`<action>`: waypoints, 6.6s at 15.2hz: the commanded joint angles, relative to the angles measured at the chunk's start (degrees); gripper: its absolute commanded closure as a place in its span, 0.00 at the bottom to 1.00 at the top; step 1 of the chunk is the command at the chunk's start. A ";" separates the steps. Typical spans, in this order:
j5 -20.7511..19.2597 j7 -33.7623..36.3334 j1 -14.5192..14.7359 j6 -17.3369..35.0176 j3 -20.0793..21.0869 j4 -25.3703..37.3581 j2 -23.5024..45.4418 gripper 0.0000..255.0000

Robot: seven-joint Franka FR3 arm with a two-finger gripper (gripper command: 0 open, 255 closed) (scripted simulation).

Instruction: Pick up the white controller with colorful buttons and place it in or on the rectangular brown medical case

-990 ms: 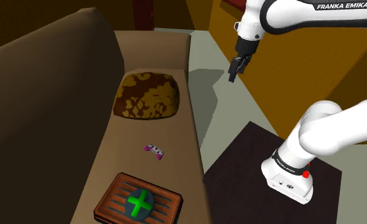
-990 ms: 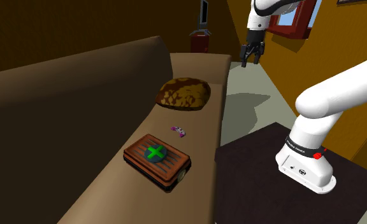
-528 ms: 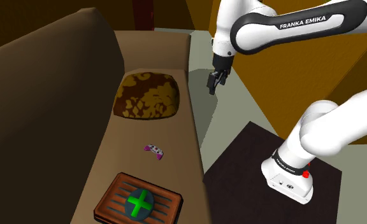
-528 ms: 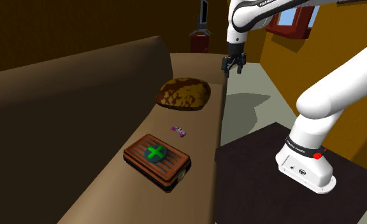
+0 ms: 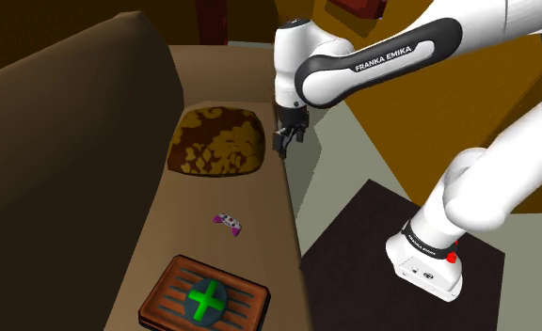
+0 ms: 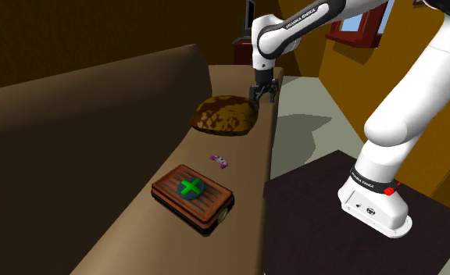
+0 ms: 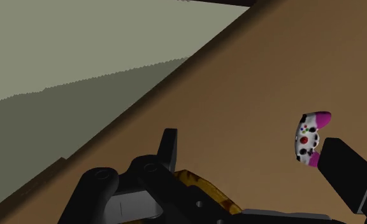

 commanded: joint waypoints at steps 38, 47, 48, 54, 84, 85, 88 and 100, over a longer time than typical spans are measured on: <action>-16.55 20.73 15.74 -0.26 1.07 49.58 63.38 0.00; -16.55 20.73 15.75 -0.27 1.07 49.58 63.38 1.00; -16.55 20.73 15.75 -0.27 1.07 49.58 63.38 1.00; -22.47 24.52 9.79 34.50 1.37 19.20 49.12 0.00; -23.17 24.81 10.09 35.45 0.72 20.21 51.06 1.00; -22.91 24.60 9.87 35.01 1.01 19.97 50.38 1.00; -22.10 23.95 9.22 33.66 1.87 19.29 48.38 1.00; -18.33 21.04 6.80 27.76 5.15 17.72 40.80 1.00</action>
